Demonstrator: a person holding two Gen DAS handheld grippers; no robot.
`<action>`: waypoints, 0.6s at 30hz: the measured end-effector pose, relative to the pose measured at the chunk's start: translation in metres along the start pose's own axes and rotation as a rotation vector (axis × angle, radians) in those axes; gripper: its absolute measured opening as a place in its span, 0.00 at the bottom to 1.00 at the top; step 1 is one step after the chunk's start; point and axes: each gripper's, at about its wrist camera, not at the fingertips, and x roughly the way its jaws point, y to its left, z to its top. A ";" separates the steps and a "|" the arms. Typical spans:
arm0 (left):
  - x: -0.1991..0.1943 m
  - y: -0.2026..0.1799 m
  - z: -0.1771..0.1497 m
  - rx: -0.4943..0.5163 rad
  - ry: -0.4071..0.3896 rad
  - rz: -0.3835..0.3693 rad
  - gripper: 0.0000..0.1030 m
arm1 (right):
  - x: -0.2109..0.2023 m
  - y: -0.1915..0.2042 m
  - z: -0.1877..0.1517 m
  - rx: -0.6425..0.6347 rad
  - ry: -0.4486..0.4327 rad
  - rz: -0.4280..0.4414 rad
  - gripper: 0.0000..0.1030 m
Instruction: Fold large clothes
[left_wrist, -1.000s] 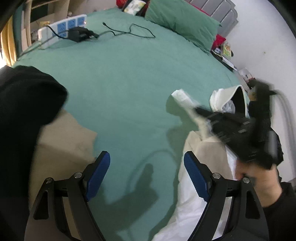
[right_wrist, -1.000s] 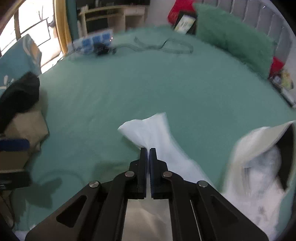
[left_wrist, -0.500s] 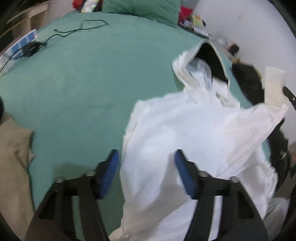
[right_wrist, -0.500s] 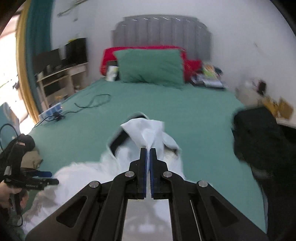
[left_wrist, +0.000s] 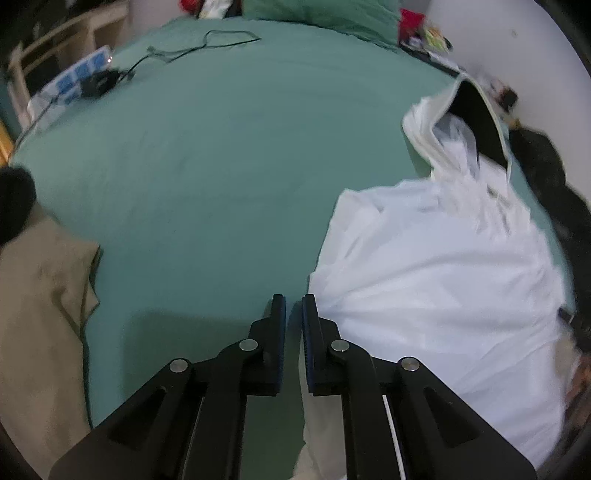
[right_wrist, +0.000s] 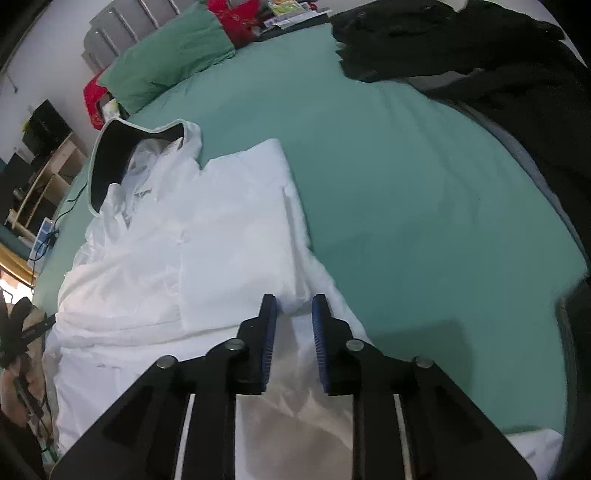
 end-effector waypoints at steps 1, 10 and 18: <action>-0.003 0.000 0.002 -0.012 -0.008 -0.025 0.16 | -0.008 0.001 0.002 -0.015 -0.025 -0.021 0.28; 0.013 -0.015 -0.006 0.014 0.019 -0.053 0.59 | -0.001 0.056 0.028 -0.321 -0.078 -0.050 0.69; 0.010 -0.005 0.005 0.012 -0.026 -0.057 0.59 | 0.015 0.102 0.045 -0.520 -0.146 -0.198 0.69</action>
